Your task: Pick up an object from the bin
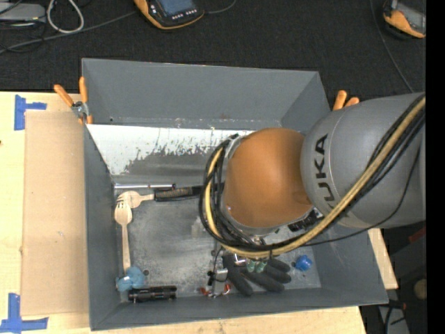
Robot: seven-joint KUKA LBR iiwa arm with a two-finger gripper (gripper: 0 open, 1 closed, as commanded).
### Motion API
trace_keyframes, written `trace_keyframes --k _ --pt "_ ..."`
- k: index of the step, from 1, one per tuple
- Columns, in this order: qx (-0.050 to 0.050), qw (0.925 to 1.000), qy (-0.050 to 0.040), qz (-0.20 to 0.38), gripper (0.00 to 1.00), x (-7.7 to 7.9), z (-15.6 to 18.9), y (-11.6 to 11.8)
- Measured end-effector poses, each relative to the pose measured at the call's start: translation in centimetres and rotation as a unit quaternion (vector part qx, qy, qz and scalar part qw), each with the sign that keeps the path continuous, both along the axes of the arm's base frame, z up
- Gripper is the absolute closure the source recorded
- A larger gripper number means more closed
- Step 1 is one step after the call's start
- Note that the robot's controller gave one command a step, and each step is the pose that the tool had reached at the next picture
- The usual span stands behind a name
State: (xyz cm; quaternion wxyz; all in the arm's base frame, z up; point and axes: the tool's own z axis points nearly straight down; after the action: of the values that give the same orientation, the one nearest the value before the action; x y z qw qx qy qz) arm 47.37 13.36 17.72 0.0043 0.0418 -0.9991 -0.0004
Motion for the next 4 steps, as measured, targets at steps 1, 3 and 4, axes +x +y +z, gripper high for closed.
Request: trace_keyframes --k 1,3,4 --pt "0.000 0.9984 -0.0013 0.057 0.00 0.4 -2.2 -2.4" --pt "0.001 0.9917 -0.0008 0.129 0.00 -0.2 -7.4 -5.4" --pt "0.002 0.9942 0.0003 0.108 1.00 -0.3 -10.8 -4.3"
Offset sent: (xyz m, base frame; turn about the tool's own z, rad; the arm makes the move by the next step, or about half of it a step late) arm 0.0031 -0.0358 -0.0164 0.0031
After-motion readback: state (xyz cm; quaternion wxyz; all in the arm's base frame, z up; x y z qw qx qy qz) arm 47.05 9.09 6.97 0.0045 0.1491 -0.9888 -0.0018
